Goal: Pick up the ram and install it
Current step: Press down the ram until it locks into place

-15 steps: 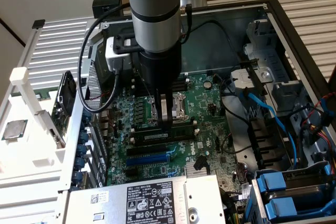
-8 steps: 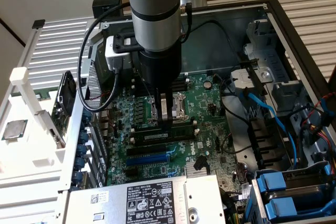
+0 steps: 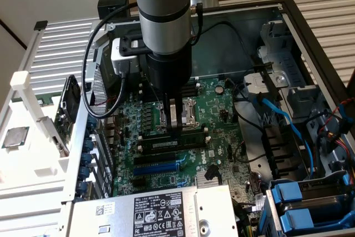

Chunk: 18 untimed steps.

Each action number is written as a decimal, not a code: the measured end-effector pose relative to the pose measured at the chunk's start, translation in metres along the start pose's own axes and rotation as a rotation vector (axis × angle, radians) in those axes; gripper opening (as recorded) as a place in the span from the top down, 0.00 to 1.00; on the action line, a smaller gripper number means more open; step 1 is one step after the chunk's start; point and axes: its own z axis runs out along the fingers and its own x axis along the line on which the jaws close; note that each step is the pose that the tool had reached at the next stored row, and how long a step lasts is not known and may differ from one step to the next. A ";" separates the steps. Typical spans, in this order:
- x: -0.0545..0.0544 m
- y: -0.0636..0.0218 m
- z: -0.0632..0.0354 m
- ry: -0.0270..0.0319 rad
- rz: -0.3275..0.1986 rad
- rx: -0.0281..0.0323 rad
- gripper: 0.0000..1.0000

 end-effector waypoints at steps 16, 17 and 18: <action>-0.002 -0.0011 0.0001 0.0000 0.000 -0.0001 0.89; -0.002 -0.0012 0.0001 0.0000 0.000 -0.0001 0.89; -0.002 -0.0012 0.0001 0.0000 0.000 0.0000 0.89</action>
